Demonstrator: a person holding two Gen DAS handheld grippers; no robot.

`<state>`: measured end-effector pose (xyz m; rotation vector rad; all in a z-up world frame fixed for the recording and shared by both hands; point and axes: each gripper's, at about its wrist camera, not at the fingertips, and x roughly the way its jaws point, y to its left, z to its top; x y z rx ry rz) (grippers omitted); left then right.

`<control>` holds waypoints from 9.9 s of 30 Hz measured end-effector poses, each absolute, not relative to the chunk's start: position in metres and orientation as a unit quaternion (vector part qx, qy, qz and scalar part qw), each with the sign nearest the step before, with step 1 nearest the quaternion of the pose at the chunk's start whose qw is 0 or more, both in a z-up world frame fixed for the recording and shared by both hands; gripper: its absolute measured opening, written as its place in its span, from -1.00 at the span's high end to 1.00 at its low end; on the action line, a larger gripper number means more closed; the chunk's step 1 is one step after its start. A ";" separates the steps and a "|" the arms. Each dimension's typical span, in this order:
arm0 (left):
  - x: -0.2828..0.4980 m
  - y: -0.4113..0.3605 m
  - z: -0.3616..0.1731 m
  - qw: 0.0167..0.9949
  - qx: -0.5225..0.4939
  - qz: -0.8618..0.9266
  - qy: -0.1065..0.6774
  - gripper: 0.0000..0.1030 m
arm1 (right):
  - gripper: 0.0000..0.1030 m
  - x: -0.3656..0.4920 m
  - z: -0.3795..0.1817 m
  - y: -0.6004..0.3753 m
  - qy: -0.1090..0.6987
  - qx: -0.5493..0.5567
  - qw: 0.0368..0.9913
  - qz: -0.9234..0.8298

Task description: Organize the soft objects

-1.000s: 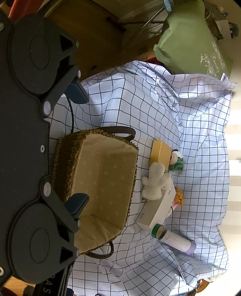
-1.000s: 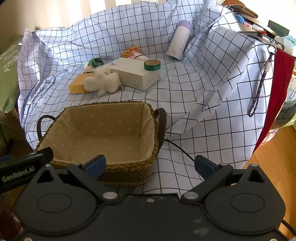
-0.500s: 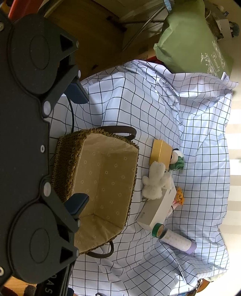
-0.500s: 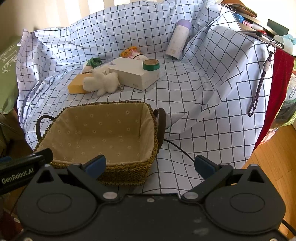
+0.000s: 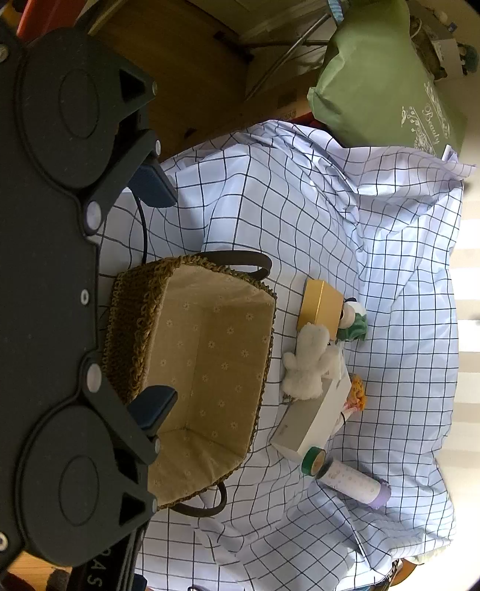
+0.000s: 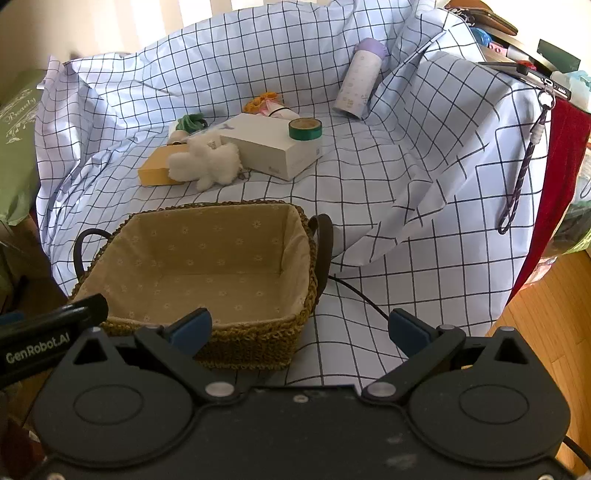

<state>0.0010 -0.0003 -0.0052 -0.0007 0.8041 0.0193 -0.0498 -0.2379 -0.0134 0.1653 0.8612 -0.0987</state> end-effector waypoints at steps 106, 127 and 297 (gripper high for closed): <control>0.259 -0.048 -0.040 0.875 0.073 -0.111 0.466 -0.59 | -0.10 0.252 -0.054 -0.289 0.382 0.053 0.921 -0.058; 0.244 -0.111 -0.058 0.841 0.325 -0.226 0.369 -0.60 | 0.06 0.209 -0.059 -0.327 0.399 0.094 0.909 -0.081; 0.176 0.026 -0.040 0.939 0.092 0.033 0.330 -0.72 | -0.54 0.144 -0.067 -0.272 0.370 0.007 0.918 -0.141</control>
